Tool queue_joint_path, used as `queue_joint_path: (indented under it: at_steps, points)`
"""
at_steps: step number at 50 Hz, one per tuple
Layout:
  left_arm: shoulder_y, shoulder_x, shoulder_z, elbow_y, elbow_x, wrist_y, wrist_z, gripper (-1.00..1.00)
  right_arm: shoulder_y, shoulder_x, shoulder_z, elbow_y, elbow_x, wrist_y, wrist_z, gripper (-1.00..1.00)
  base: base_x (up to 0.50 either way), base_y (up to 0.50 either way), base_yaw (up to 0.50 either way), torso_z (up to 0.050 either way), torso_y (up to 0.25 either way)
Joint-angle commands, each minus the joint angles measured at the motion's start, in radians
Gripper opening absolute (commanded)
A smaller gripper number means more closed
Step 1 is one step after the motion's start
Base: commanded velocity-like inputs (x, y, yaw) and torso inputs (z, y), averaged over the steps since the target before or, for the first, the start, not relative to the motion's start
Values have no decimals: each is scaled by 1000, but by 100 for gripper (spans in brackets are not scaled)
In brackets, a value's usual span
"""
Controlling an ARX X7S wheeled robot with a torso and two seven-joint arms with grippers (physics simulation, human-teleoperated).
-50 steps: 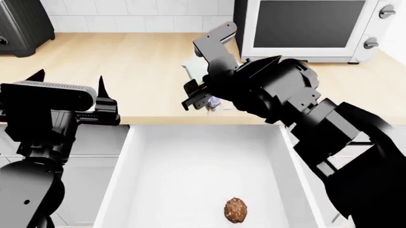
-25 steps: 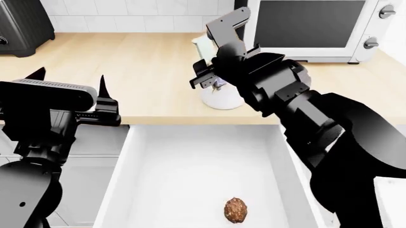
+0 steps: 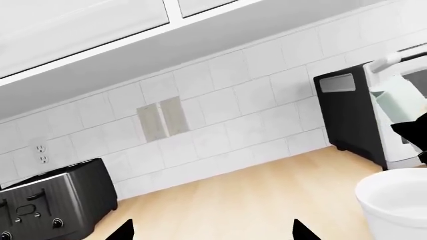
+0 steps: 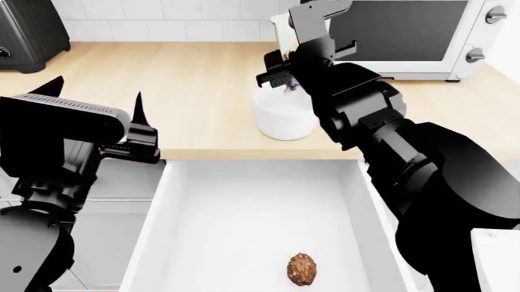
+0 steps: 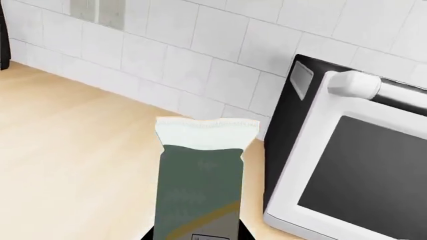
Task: Place the bar in the bowl and close the drawer.
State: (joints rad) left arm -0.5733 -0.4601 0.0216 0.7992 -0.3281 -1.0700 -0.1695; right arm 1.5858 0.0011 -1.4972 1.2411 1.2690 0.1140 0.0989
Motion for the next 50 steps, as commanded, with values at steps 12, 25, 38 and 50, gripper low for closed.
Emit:
queue_joint_path:
  at_steps: [12,25,38,50]
  points:
    - [-171,7,-86,202,-172,-303,44,100,14,-1,-4,16,5,-101,60,-100,0,0,0,0,0]
    - [-204,-16,-130,245,-293,-359,-11,100,9,-1,-6,22,29,-191,82,-100,0,0,0,0,-63]
    - [-212,-61,-149,236,-445,-346,-129,100,9,-1,-2,31,25,-270,94,-100,0,0,0,0,-98]
    - [-203,-82,-126,217,-465,-307,-163,100,10,-1,-2,35,33,-295,111,-100,-1,0,0,0,-97]
